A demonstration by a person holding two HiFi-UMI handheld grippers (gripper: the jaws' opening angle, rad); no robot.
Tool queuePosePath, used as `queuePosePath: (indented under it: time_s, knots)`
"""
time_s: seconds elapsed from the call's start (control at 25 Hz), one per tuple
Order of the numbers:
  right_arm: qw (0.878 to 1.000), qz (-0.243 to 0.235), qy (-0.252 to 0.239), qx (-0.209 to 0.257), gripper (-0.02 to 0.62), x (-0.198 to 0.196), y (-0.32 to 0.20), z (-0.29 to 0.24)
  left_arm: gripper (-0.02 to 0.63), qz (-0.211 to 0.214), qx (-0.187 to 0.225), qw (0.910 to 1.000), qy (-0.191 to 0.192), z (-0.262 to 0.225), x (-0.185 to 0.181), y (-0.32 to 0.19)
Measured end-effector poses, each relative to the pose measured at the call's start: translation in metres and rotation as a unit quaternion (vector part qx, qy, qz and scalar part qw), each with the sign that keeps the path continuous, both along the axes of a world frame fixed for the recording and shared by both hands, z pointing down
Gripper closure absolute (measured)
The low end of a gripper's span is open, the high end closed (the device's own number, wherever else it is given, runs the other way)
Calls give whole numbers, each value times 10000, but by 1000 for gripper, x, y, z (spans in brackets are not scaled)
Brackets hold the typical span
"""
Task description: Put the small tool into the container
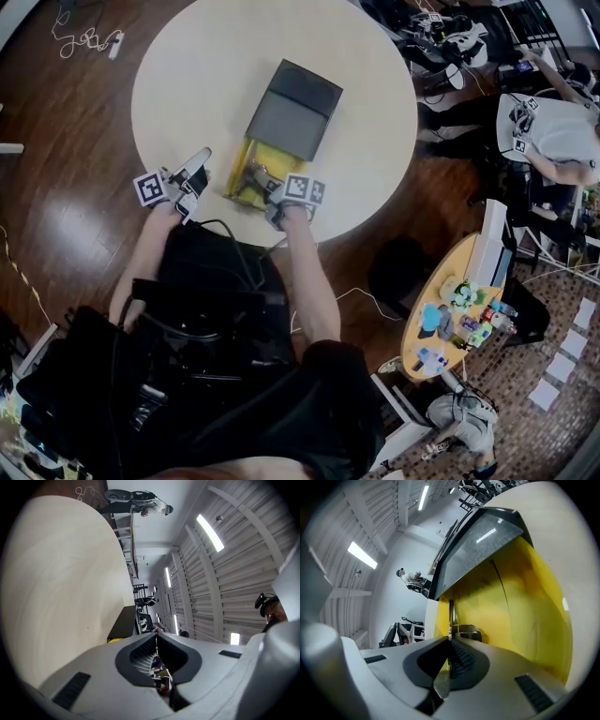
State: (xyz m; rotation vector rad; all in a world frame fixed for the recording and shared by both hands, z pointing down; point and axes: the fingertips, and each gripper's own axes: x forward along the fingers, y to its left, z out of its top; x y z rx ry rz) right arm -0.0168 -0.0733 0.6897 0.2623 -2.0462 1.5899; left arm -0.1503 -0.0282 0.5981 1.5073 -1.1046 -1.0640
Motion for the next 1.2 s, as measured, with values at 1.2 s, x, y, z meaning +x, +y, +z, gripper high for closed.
queuePosePath:
  time_s: [1.2]
  knots:
    - [9999, -36, -119, -87, 379, -29, 11, -11, 601, 353, -191, 9992, 47, 15, 22, -1]
